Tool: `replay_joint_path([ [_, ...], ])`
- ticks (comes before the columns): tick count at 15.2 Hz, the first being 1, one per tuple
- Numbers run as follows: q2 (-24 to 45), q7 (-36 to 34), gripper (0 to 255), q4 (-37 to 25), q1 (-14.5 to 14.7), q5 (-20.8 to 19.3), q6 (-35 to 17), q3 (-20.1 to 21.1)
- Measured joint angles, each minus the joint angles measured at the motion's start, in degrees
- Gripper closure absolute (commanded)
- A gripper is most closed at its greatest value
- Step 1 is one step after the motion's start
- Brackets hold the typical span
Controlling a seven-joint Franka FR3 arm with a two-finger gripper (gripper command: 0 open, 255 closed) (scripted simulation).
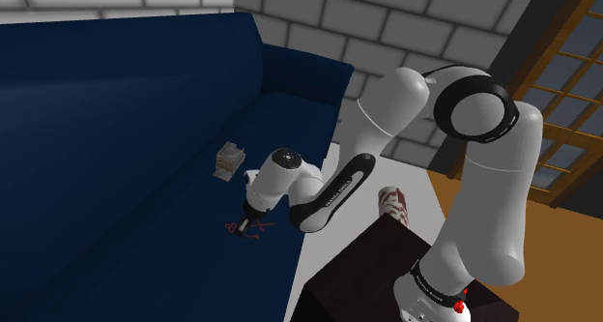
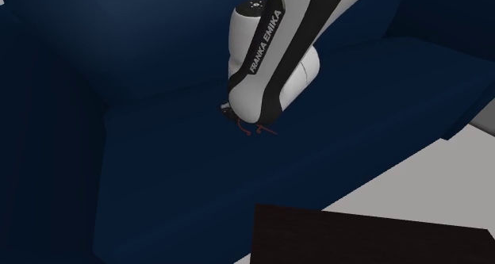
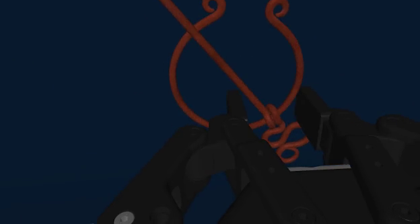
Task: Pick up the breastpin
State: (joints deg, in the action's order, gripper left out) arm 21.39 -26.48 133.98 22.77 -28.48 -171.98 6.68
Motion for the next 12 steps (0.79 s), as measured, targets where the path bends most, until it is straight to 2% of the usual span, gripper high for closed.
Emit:
replay_joint_path([
  [12,-8.51,7.69,255,1.77,-6.56,8.81,7.53,7.7],
])
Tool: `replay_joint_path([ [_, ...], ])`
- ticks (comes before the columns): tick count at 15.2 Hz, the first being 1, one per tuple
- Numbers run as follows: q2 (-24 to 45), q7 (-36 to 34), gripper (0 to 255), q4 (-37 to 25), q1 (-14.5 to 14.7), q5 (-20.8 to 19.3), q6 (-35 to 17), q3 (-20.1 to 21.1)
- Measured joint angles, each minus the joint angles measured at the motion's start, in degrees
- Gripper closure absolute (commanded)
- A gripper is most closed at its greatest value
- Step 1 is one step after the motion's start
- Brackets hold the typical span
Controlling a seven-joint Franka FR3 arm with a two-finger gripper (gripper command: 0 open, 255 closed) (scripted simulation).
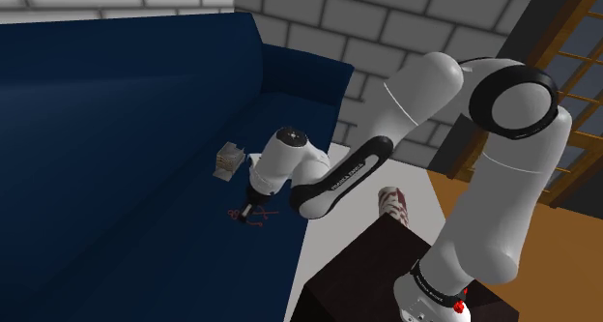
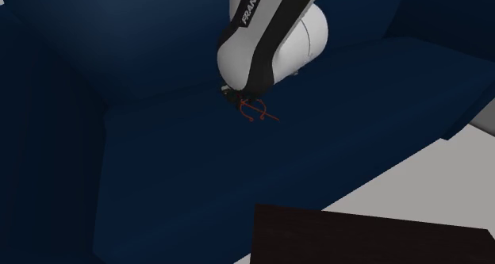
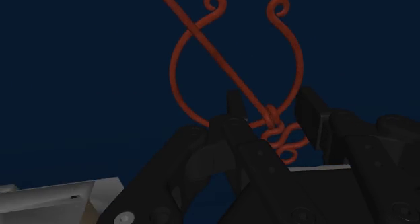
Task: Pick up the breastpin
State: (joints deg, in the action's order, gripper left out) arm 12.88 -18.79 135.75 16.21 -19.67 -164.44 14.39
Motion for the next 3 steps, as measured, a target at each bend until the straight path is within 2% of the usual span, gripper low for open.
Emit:
replay_joint_path([
  [3,-1.59,1.48,255,-0.15,-0.69,1.95,1.68,1.16],
])
